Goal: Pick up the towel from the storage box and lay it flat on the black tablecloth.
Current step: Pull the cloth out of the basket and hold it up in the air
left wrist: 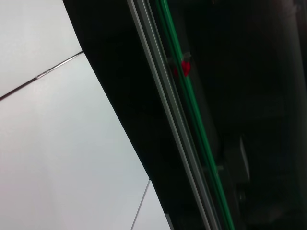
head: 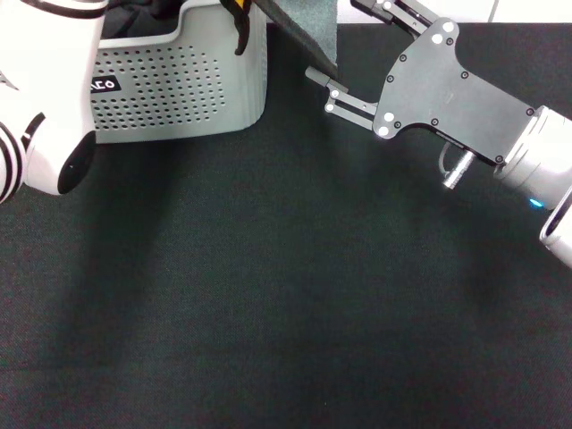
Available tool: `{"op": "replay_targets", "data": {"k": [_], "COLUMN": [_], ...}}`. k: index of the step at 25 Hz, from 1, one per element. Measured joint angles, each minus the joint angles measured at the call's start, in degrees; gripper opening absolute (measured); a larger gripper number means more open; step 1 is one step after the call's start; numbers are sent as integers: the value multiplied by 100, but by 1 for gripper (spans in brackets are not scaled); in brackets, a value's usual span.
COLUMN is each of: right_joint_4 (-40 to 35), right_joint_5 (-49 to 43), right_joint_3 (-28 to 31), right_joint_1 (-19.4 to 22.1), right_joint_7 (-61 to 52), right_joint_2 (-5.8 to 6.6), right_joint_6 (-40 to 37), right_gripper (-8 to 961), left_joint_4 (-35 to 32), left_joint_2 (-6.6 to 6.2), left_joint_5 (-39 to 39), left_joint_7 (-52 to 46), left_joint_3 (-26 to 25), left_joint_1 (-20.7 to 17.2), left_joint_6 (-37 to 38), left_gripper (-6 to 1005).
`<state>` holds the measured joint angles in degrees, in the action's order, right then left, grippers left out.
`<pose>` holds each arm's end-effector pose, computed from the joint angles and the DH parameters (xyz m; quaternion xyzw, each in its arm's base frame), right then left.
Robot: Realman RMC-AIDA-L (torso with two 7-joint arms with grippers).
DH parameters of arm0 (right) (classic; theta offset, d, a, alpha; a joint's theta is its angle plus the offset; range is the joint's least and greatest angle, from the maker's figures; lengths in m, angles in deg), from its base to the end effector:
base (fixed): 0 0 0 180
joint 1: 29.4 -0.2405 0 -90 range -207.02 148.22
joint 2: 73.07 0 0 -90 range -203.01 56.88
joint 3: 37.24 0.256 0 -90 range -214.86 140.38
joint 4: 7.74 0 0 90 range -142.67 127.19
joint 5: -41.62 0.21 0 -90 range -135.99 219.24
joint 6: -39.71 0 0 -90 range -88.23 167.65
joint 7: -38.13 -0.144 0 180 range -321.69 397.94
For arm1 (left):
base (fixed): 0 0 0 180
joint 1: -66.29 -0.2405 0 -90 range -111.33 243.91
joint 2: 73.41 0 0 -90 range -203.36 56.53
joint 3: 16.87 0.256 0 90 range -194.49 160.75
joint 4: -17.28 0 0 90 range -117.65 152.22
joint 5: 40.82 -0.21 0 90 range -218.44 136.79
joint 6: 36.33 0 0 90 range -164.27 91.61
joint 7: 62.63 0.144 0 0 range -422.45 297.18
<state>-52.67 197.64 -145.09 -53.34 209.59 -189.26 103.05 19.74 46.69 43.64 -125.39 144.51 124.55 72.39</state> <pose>0.1464 0.3361 -0.0426 -0.8255 -0.1991 0.3717 0.3753 -0.0901 0.3939 0.0622 -0.5707 -0.0885 -0.7975 0.1747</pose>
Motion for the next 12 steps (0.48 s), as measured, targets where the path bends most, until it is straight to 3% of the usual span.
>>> {"op": "replay_targets", "data": {"k": [12], "right_joint_4": [-34], "right_joint_5": [18], "right_joint_3": [-9], "right_joint_1": [176], "right_joint_7": [0], "right_joint_2": [0], "right_joint_6": [152], "right_gripper": [646], "left_joint_4": [0], "left_joint_2": [4], "left_joint_5": [42], "left_joint_7": [31], "left_joint_3": [-28], "left_joint_1": [-51], "left_joint_6": [50], "left_gripper": [7]}}
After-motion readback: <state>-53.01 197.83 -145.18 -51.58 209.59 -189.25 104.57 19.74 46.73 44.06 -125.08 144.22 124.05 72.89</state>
